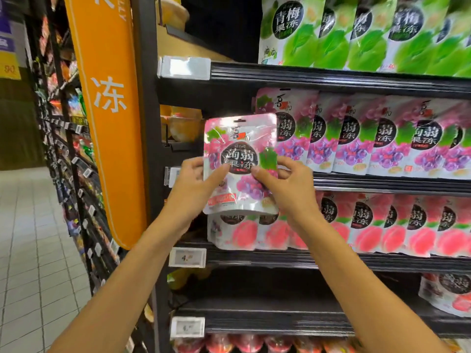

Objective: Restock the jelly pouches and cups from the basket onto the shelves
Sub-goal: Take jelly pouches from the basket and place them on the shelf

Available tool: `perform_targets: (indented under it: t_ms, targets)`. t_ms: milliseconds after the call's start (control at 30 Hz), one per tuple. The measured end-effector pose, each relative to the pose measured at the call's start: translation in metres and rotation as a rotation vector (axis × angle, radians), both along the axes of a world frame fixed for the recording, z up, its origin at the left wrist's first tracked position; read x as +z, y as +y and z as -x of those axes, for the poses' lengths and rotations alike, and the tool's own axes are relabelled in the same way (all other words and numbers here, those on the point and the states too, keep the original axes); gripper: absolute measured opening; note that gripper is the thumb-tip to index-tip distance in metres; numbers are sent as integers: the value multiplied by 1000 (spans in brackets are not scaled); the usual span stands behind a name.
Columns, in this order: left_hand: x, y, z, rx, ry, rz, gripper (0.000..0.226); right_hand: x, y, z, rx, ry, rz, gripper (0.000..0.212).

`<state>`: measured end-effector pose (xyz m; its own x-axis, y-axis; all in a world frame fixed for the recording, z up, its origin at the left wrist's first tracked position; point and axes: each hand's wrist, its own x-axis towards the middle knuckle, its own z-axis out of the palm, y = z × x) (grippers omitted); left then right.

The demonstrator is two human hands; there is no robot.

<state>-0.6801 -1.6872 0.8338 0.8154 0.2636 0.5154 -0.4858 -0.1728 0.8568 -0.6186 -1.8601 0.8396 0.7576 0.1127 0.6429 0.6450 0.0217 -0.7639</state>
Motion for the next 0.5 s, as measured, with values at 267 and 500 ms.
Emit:
perform_targets:
  t_ms: [267, 500]
  targets:
    - [26, -21, -39, 304, -192, -383, 60, 60, 17, -46, -242, 41, 35, 19]
    - [32, -31, -65, 369, -234, -490, 62, 66, 23, -56, -419, 21, 52, 8]
